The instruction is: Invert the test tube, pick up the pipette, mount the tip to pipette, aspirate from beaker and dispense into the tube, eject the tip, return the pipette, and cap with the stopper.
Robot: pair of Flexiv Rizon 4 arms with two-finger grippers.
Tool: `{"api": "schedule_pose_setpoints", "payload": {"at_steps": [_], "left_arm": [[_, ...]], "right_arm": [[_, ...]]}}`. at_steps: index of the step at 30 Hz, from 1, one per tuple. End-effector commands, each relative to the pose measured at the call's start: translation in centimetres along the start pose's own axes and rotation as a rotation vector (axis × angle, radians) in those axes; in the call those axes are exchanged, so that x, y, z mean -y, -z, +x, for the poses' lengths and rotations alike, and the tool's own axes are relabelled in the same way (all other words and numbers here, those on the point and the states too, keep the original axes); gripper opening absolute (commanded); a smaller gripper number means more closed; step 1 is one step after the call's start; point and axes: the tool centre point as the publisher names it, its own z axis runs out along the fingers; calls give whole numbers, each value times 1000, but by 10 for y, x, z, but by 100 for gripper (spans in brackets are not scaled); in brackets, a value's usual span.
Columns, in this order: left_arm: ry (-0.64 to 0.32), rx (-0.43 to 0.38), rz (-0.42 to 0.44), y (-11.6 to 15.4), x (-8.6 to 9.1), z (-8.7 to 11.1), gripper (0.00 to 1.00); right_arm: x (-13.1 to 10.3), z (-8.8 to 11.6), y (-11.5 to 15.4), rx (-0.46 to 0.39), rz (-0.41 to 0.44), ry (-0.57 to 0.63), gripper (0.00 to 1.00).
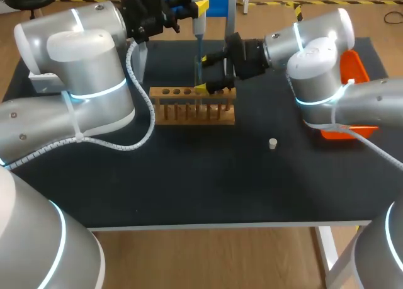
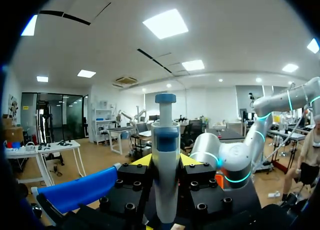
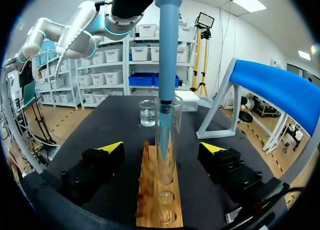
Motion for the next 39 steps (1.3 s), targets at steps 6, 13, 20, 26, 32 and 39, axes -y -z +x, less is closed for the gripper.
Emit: {"api": "schedule_pose_setpoints", "payload": {"at_steps": [6,13,20,26,32,39], "left_arm": [[1,4,1,-1,0,1,0],[1,4,1,-1,0,1,0],[1,4,1,-1,0,1,0],[1,4,1,-1,0,1,0],[1,4,1,-1,0,1,0],[0,5,2,-1,0,1,0]], "right_arm": [[-3,5,-8,27,48,12,100],[-3,5,-12,30,52,5,100],[-2,4,-16,36,73,10,100],[-2,4,-16,36,82,12,100],[-2,4,-16,36,82,12,100],[-2,4,-16,36,82,12,100]]}}
